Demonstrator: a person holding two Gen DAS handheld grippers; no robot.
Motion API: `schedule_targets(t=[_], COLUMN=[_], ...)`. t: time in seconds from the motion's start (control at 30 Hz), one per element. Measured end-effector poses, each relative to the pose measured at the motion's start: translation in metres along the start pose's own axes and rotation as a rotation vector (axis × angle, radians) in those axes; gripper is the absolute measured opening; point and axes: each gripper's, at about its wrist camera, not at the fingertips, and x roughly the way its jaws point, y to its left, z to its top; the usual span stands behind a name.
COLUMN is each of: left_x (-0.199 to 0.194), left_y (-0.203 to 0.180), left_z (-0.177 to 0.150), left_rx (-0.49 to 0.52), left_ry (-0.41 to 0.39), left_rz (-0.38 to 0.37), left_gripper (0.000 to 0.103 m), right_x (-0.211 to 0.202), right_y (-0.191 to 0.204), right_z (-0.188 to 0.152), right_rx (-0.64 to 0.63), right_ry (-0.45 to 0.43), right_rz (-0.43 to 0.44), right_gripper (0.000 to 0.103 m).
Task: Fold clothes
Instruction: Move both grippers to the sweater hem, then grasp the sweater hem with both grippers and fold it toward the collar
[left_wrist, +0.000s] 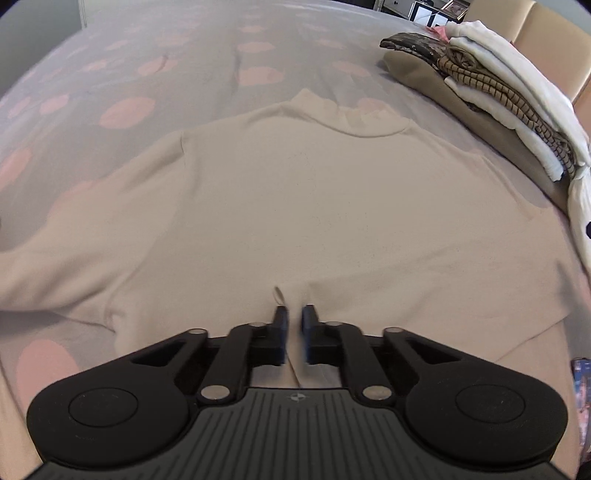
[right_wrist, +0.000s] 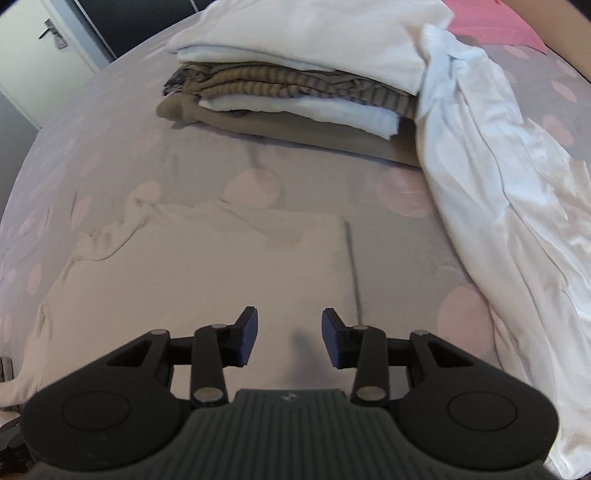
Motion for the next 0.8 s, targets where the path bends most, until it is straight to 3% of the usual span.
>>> schedule_targets(t=[0.17,0.3,0.47,0.6,0.8], left_x=[-0.03,-0.048,-0.076,-0.082,-0.079], left_y=[0.008,0.022,0.031,0.044,0.091], left_z=[0.013,0.028,0.052,0.064,0.066], left_rx=[-0.071,-0.132,-0.103,-0.088,-0.218], left_ry=[-0.08,-0.084,-0.151,-0.184,-0.201], left_rz=[-0.044,-0.096,-0.118,-0.07,0.01], left_gripper=[0.004,0.003,0.001,0.001,0.001], right_x=[0.009,0.014,0.017,0.019,0.021], right_y=[-0.017,-0.02,-0.015,-0.01,-0.002], right_z=[-0.001,-0.002,-0.001,-0.002,-0.007], right_rx=[0.038,0.043,0.03,0.014,-0.039], right_ry=[0.024,0.039,0.038,0.034,0.025], right_rz=[-0.033,-0.037,-0.03,-0.023,-0.022], right_gripper=[0.042,0.042,0.042,0.042,0.043])
